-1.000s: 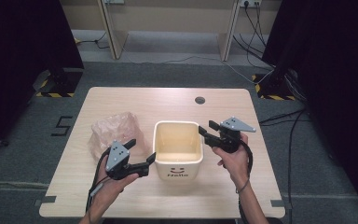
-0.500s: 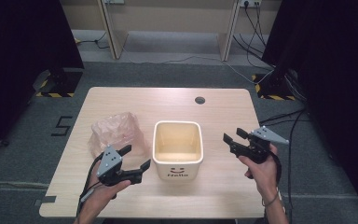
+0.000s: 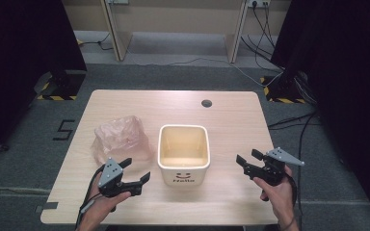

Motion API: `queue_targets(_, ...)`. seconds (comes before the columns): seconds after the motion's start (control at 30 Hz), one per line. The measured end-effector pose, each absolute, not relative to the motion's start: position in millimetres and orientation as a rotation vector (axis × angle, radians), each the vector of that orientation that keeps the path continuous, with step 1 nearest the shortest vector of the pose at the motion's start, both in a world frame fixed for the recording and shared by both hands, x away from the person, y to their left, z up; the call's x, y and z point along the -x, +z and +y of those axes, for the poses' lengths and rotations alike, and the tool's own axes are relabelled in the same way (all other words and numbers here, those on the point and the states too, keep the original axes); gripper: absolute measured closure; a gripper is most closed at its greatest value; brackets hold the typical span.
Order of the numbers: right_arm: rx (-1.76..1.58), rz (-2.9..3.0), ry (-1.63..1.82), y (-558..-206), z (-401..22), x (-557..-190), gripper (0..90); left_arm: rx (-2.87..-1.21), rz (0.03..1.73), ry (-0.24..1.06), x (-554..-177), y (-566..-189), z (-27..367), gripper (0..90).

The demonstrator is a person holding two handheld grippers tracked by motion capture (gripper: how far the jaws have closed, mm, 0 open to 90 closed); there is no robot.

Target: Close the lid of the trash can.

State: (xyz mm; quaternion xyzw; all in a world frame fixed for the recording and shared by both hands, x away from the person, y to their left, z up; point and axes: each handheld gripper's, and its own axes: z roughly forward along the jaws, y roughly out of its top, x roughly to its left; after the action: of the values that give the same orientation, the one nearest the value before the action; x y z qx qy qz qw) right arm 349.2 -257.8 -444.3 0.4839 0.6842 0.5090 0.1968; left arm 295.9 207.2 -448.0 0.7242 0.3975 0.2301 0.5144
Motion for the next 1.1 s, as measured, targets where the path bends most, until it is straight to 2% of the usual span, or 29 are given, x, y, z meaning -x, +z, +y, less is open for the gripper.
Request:
queue_targets(0.23,-1.392,1.928,1.415,-458,-256,-347,25.8,-1.770,0.977,0.566,-296,-460,212,15.4)
queue_targets(0.47,-1.389,1.974,1.312,-467,-257,-344,25.1,-1.808,1.005,0.524,-296,-475,211,15.5)
queue_targets(0.93,-1.406,2.116,1.294,-489,-248,-340,16.6,-1.942,1.046,0.490,-301,-512,215,15.7)
queue_targets(1.1,-1.400,2.211,1.243,-496,-242,-341,16.6,-1.984,1.054,0.492,-302,-516,217,15.7)
